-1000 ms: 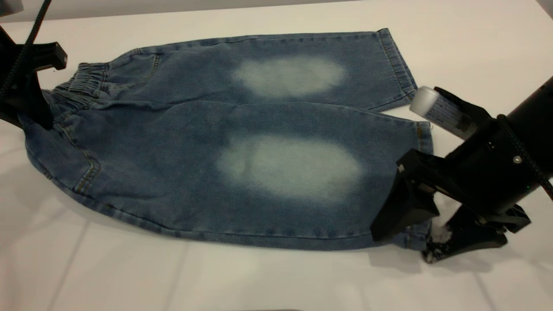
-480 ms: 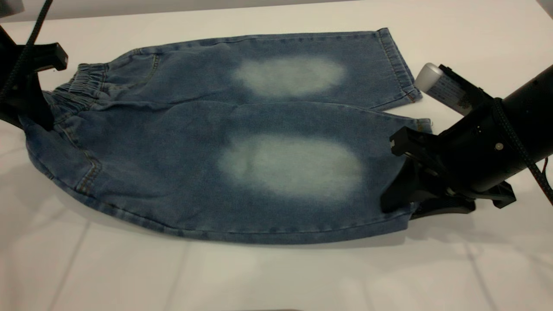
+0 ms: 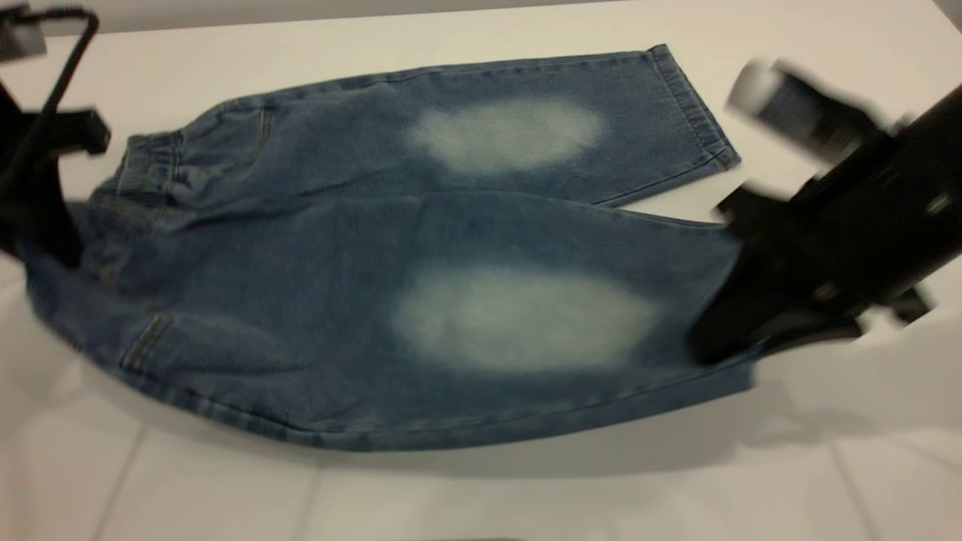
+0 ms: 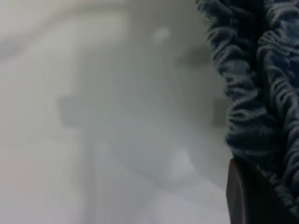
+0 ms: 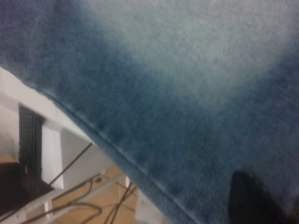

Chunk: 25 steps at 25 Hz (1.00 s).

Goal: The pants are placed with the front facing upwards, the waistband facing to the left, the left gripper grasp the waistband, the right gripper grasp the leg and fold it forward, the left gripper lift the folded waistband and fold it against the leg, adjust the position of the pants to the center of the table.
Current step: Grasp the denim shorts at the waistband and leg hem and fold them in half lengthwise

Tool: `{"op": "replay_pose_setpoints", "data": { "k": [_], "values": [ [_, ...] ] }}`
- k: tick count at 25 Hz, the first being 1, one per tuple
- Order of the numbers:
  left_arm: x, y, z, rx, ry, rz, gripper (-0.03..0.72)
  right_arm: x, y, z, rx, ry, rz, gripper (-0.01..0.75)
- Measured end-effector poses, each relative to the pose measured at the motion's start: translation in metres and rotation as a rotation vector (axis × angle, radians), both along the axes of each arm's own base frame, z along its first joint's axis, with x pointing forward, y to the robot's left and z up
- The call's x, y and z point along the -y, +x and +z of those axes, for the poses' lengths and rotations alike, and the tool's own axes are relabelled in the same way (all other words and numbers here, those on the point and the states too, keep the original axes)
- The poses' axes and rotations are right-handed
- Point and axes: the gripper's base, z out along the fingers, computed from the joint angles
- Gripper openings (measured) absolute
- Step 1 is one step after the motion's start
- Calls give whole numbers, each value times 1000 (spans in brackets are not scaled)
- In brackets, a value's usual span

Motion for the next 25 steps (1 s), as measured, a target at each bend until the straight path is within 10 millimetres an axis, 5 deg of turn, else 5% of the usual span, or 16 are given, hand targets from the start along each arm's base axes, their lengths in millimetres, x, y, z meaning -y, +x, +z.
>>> {"op": "replay_pose_setpoints", "data": {
  "k": [7,13,25],
  "values": [
    [1,-23,30,-51,-11,-47,93,6,-9,53,-55,70,22,25],
    [2,-20,54,100,-17,-33,93,0,36,79,35,95,-21,25],
    [9,14,38,303,-205,307,93,-11,136,50,-10,125,-188,25]
  ]
}}
